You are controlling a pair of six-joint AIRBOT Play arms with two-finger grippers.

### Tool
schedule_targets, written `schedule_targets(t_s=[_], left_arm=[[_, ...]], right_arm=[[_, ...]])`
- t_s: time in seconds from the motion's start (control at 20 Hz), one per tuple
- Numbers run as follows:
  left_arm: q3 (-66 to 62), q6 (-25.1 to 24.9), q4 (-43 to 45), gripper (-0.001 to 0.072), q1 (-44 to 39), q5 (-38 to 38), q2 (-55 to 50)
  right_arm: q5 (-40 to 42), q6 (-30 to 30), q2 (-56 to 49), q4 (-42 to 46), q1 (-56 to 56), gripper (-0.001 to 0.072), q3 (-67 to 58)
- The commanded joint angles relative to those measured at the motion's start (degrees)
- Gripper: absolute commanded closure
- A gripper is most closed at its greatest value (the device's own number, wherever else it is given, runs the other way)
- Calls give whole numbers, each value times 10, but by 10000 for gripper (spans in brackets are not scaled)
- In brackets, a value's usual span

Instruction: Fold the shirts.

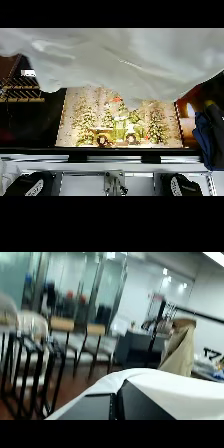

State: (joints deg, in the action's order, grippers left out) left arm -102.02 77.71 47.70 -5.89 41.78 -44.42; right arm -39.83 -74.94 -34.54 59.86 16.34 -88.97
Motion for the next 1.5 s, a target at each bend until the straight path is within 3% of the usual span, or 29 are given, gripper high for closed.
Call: schedule_targets(t_s=[0.0, 0.1, 0.3, 0.45, 0.75, 1.0, 1.15, 1.45], left_arm=[[-47, 65, 122, 683, 6, 109, 51], [-47, 118, 196, 683, 6, 177, 54], [-30, 120, 235, 682, 6, 303, 28], [43, 120, 235, 682, 6, 333, 11], [224, 120, 284, 680, 6, 257, -57], [276, 167, 281, 681, 6, 94, -213], [276, 170, 270, 680, 6, 28, -315], [276, 172, 187, 679, 6, 42, -430]], right_arm=[[47, -14, 43, 21, 0, 661, -76], [9, -19, 48, 35, 0, 661, -76], [-92, -19, 14, 76, 0, 661, -76], [-94, -19, -43, 76, 0, 661, -76], [-135, -19, -248, 41, -1, 661, -76], [-61, -33, -478, -120, -5, 661, -76], [-33, -55, -587, -186, -36, 661, -76], [-70, -64, -689, -178, -105, 661, -76]])
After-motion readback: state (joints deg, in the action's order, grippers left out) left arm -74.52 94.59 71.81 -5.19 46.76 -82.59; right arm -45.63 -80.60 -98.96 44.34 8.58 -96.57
